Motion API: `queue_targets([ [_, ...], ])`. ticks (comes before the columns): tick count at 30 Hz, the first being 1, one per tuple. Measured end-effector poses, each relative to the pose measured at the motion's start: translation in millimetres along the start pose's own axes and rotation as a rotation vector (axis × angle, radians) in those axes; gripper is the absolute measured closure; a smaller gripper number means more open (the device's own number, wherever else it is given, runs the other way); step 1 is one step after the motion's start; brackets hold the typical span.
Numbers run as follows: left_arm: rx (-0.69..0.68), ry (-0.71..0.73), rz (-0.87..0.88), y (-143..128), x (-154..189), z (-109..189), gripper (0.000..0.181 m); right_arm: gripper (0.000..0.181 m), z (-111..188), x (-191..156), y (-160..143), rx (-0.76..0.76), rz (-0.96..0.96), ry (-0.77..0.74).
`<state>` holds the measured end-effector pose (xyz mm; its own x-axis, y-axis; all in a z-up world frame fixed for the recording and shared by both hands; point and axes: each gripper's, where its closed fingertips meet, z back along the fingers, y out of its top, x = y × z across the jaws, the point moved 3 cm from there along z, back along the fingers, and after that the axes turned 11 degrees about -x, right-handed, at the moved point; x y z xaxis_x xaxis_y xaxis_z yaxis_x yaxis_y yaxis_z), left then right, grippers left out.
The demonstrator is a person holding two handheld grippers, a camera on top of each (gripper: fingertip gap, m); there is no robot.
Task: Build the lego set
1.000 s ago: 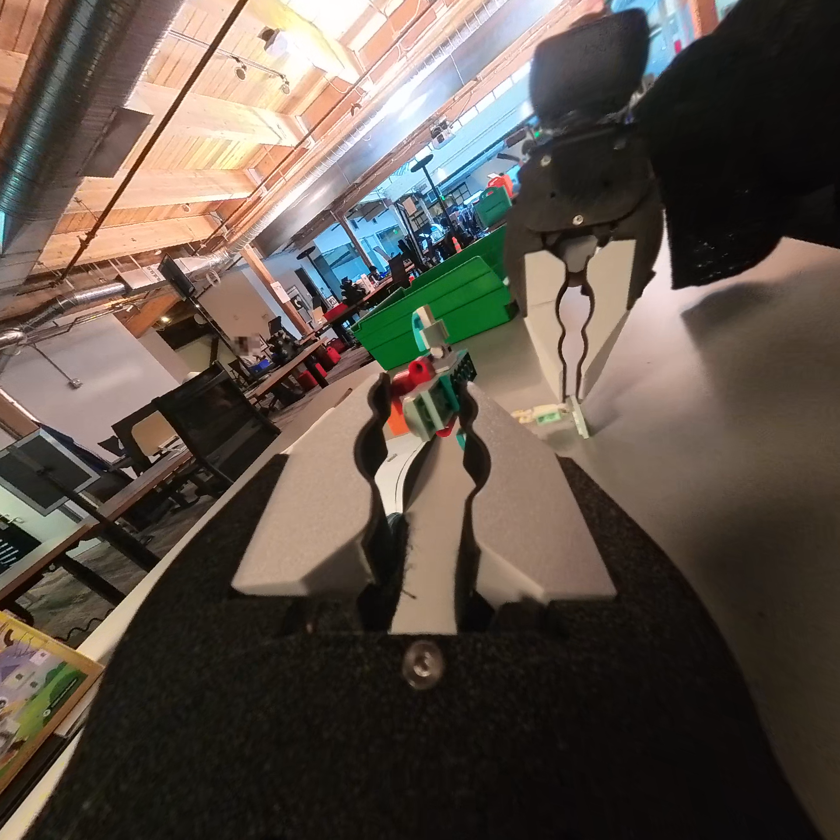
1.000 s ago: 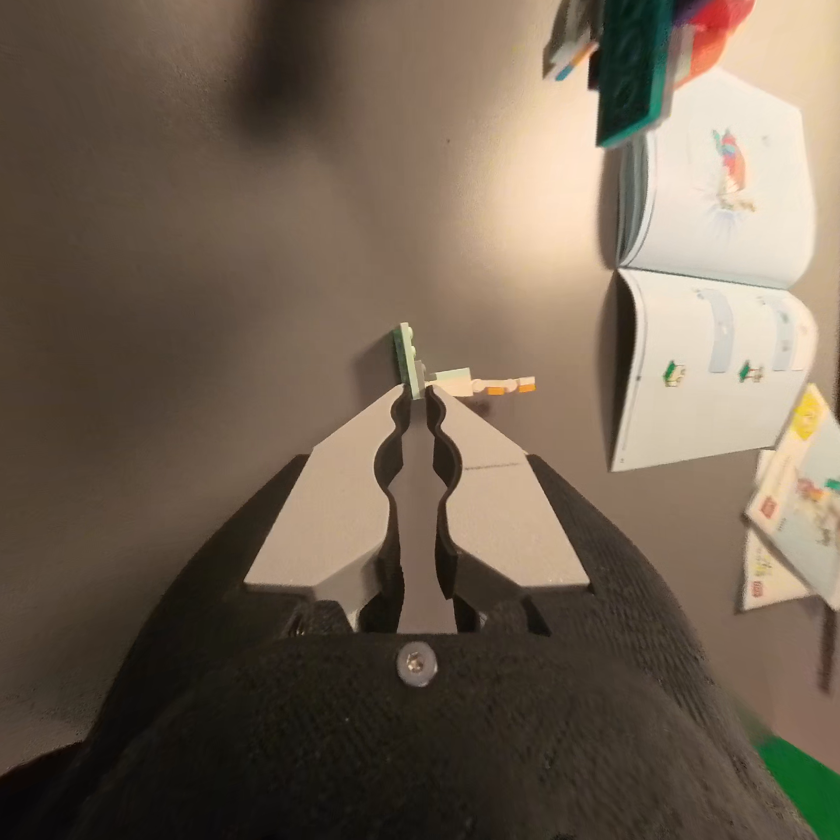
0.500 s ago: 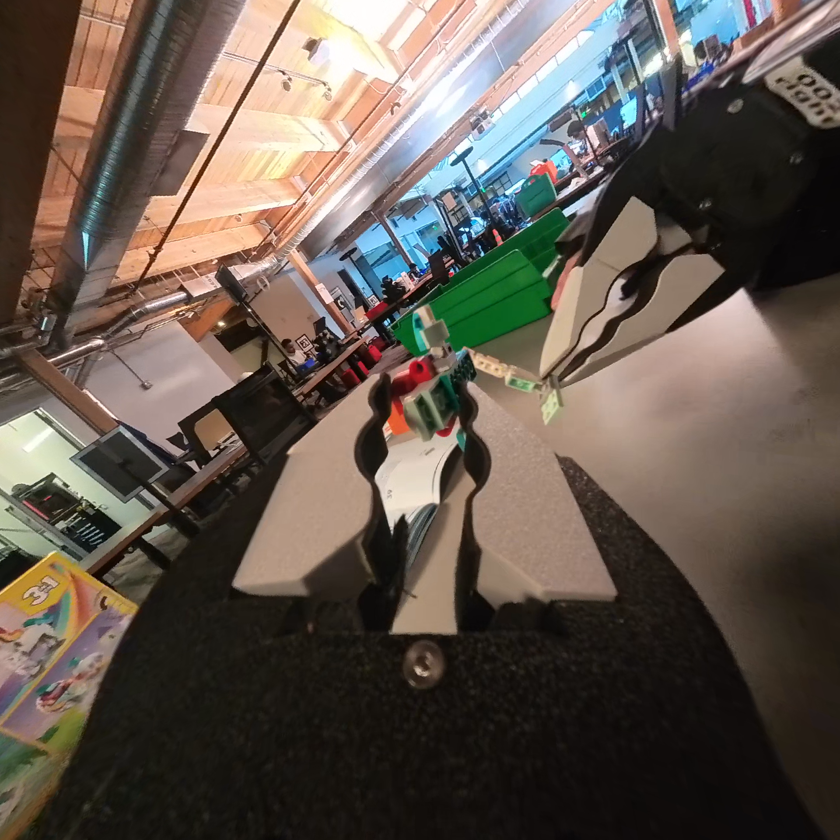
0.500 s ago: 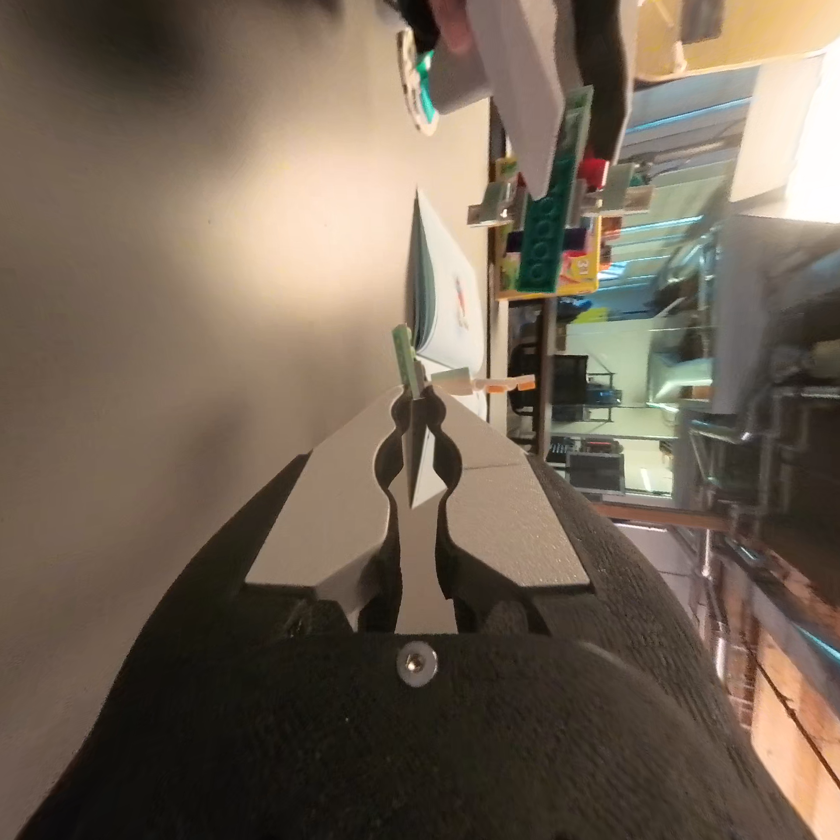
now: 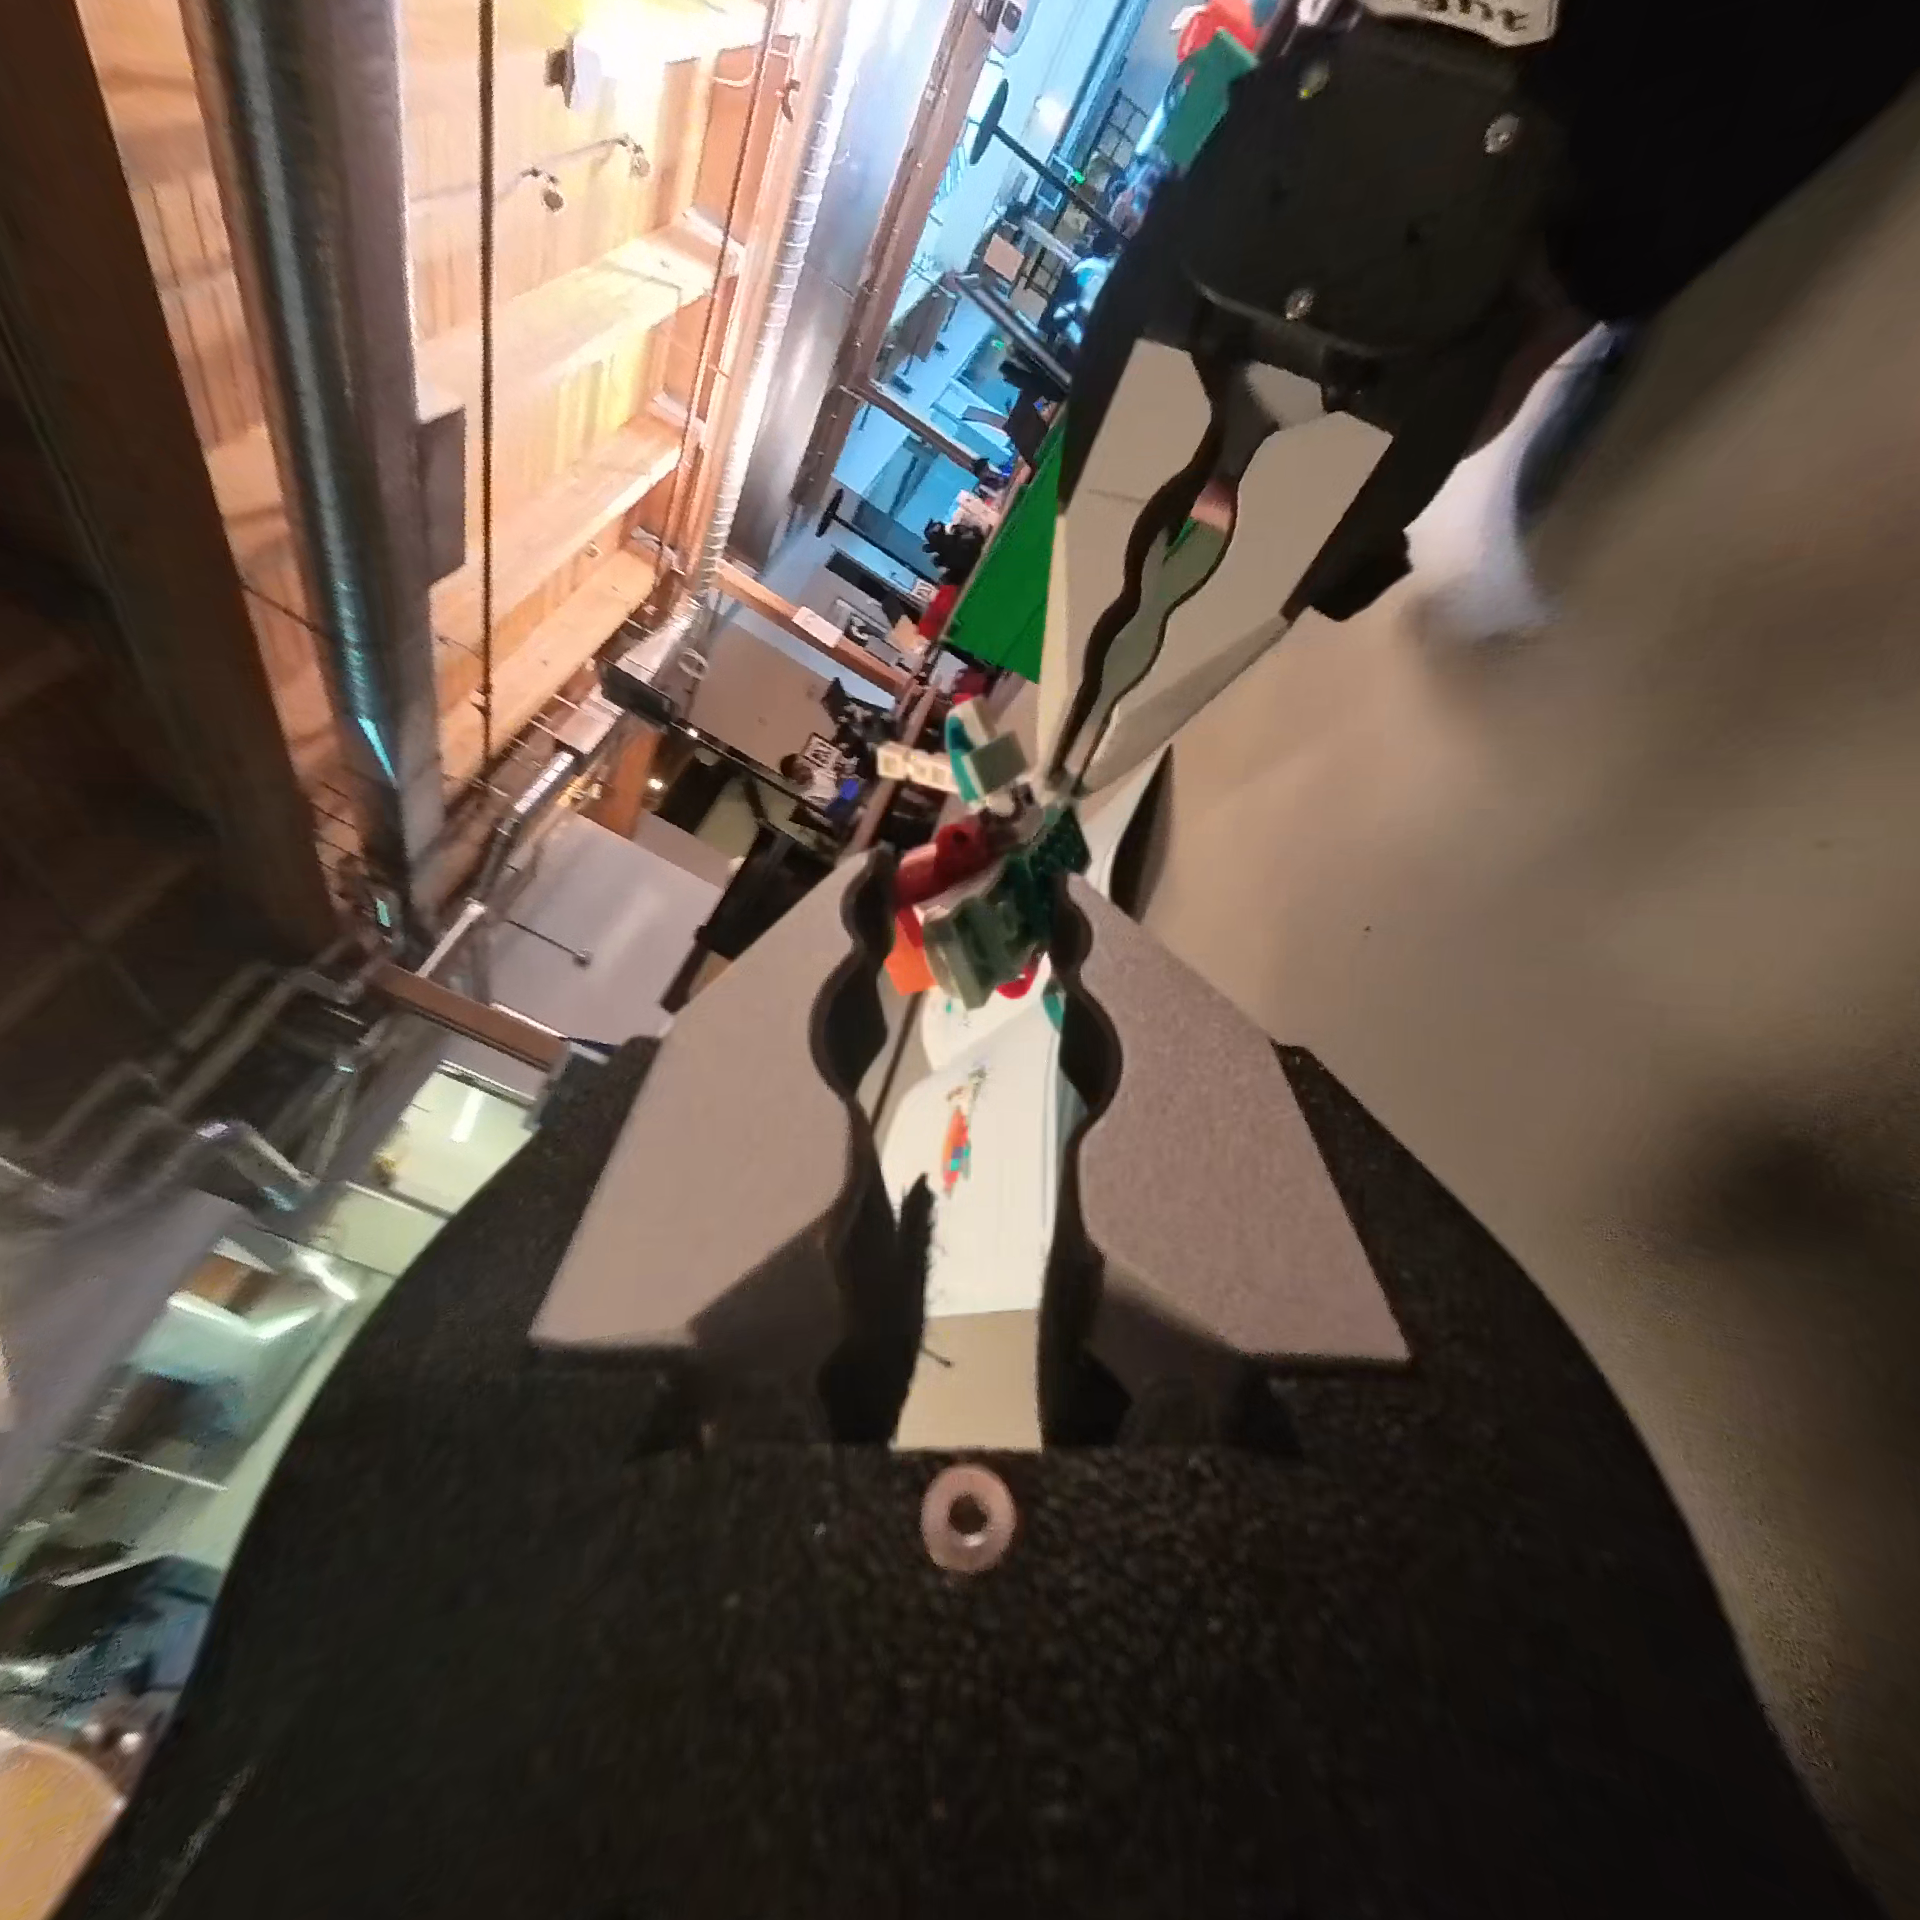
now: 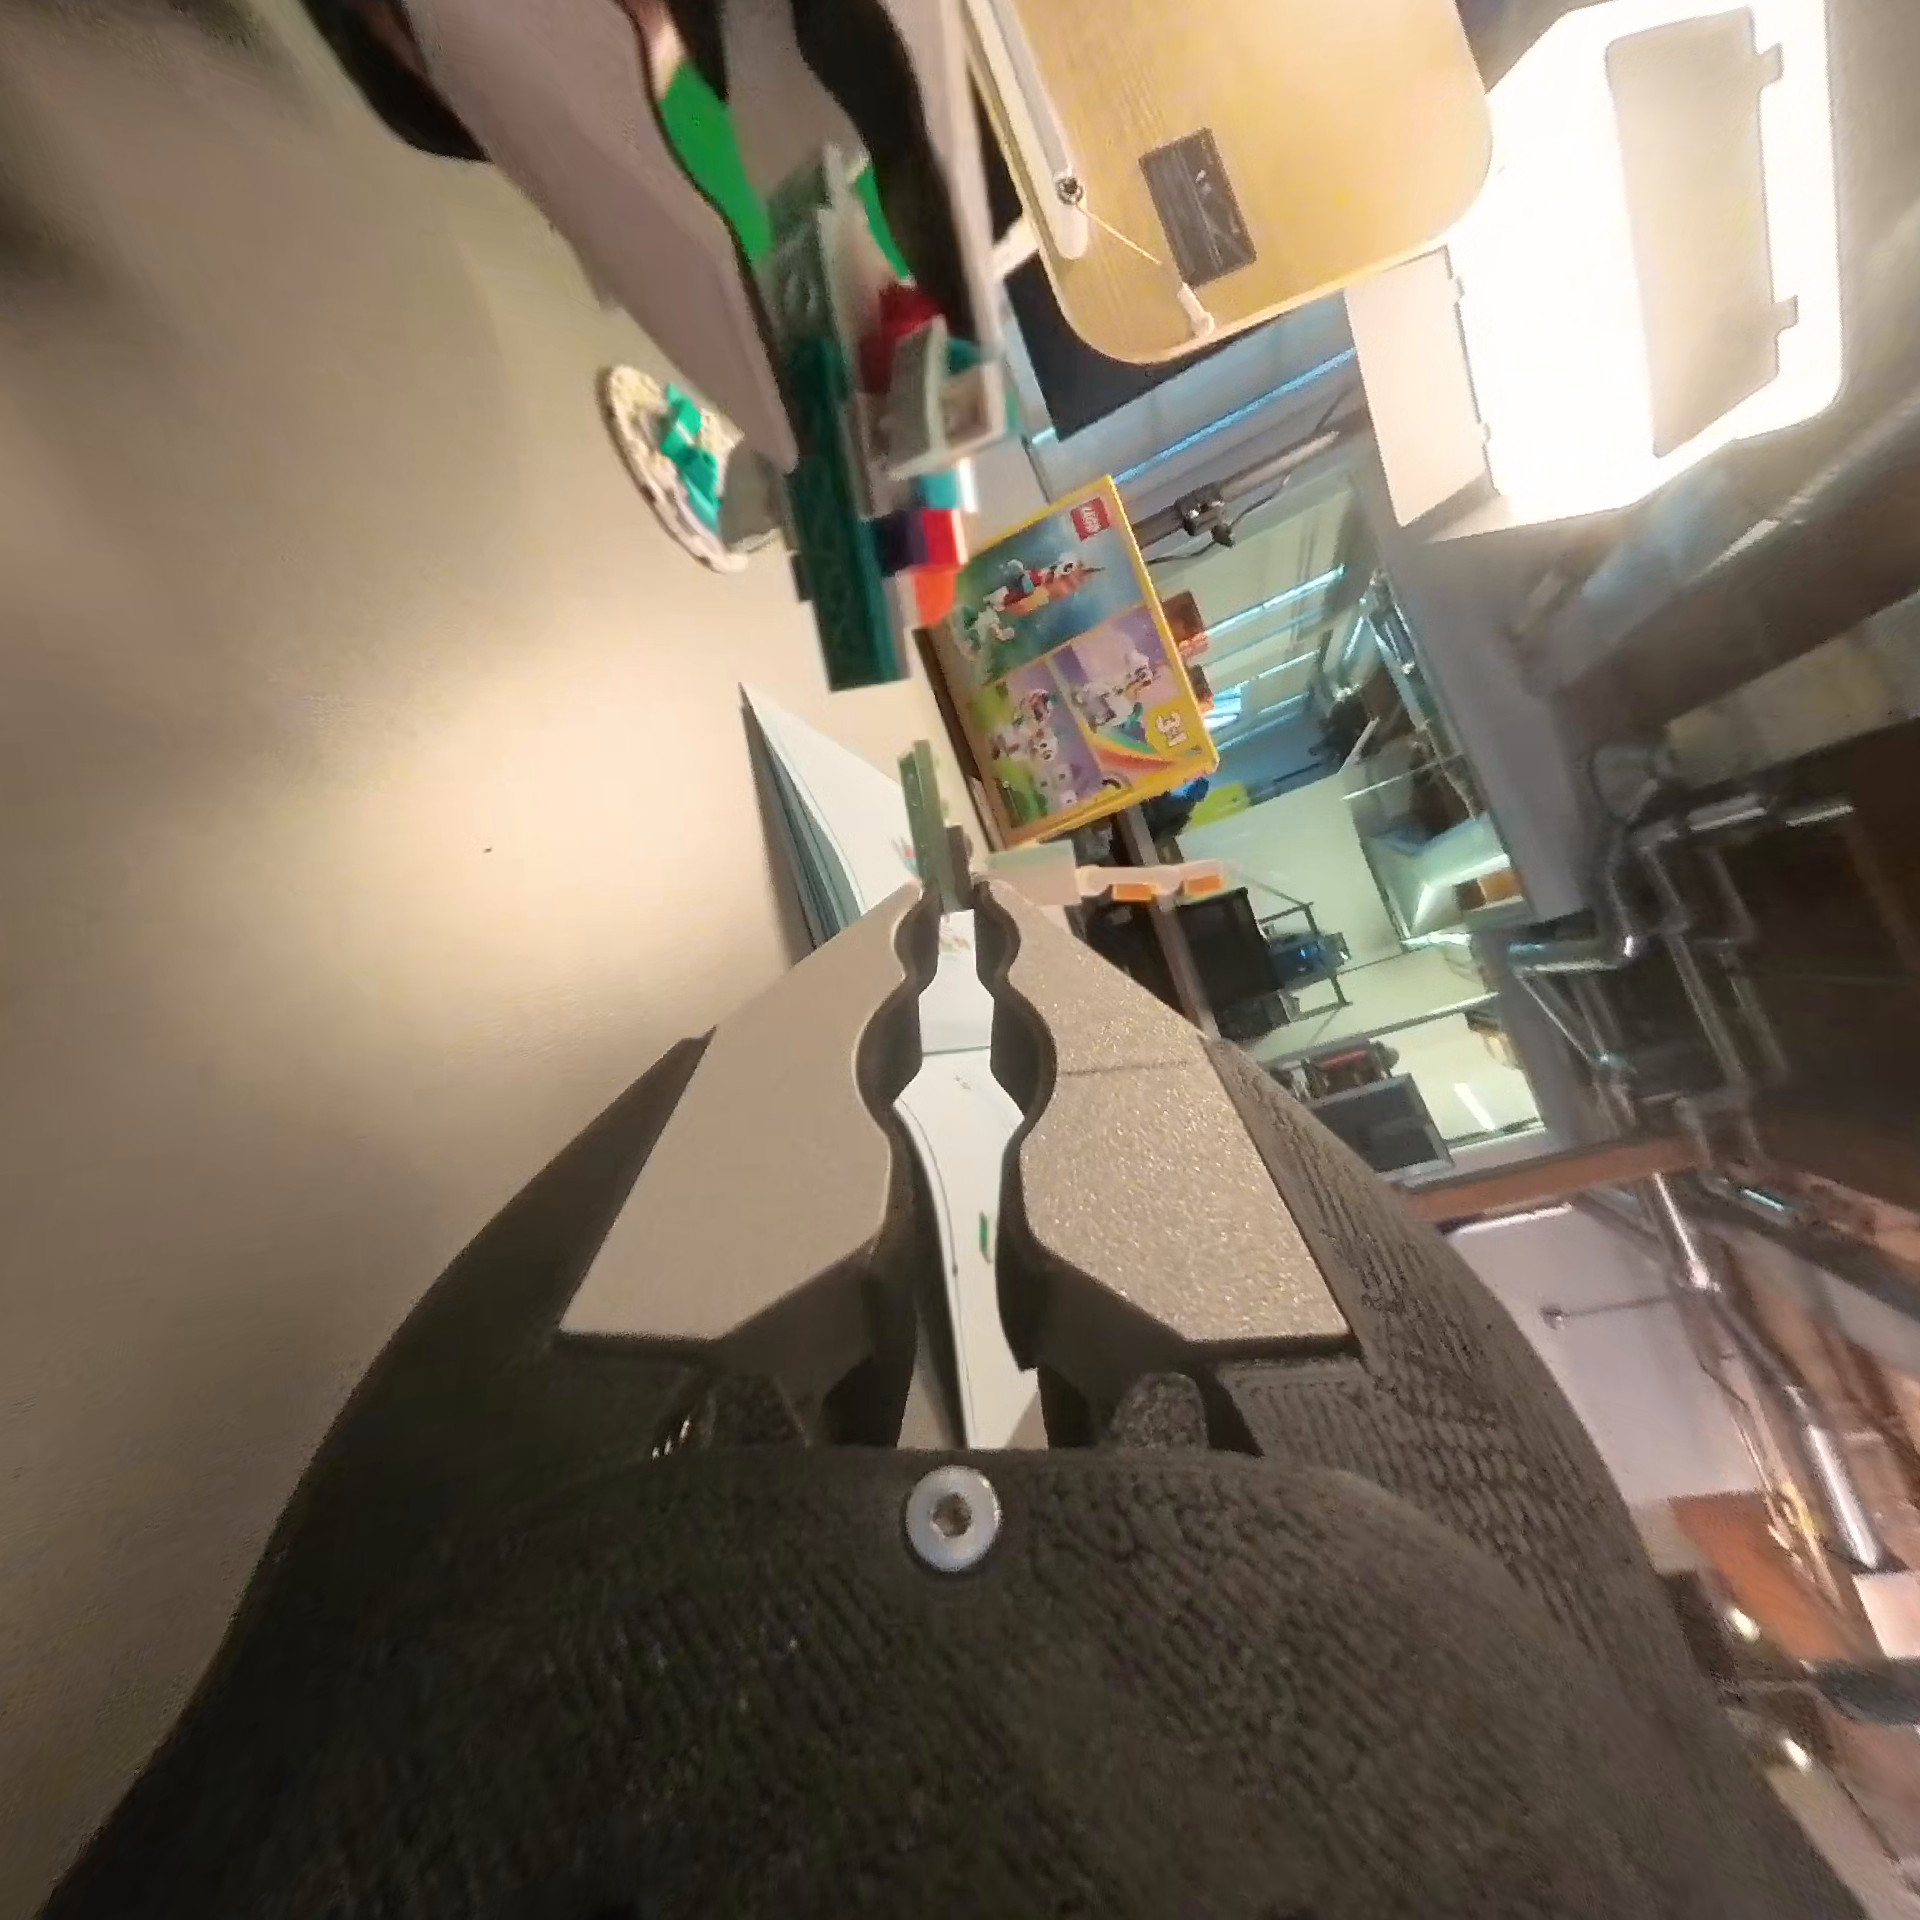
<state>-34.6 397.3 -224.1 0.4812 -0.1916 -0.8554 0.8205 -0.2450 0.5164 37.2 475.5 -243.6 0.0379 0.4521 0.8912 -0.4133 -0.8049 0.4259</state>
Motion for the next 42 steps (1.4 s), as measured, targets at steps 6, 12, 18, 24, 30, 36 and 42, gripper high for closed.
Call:
queue_targets([
  [6,0.025,0.086,-0.086,11,-4,2,0.155,0.177,7,1,9,0.058,0.033,-0.031],
  [12,0.031,0.127,-0.188,20,-1,2,0.154,0.177,12,8,8,0.078,0.019,-0.052],
  [18,0.023,0.143,-0.215,21,-1,2,0.154,0.177,14,6,11,0.091,0.057,-0.057],
  [24,0.023,0.138,-0.216,21,0,1,0.154,0.177,13,6,9,0.083,0.047,-0.053],
  [30,0.022,0.134,-0.207,21,-1,1,0.154,0.177,11,5,7,0.073,0.048,-0.043],
  [36,0.016,0.139,-0.154,17,-6,1,0.154,0.177,9,3,5,0.064,0.045,-0.026],
  [42,0.005,0.145,-0.104,12,-12,0,0.154,0.177,9,2,6,0.067,0.049,-0.019],
])
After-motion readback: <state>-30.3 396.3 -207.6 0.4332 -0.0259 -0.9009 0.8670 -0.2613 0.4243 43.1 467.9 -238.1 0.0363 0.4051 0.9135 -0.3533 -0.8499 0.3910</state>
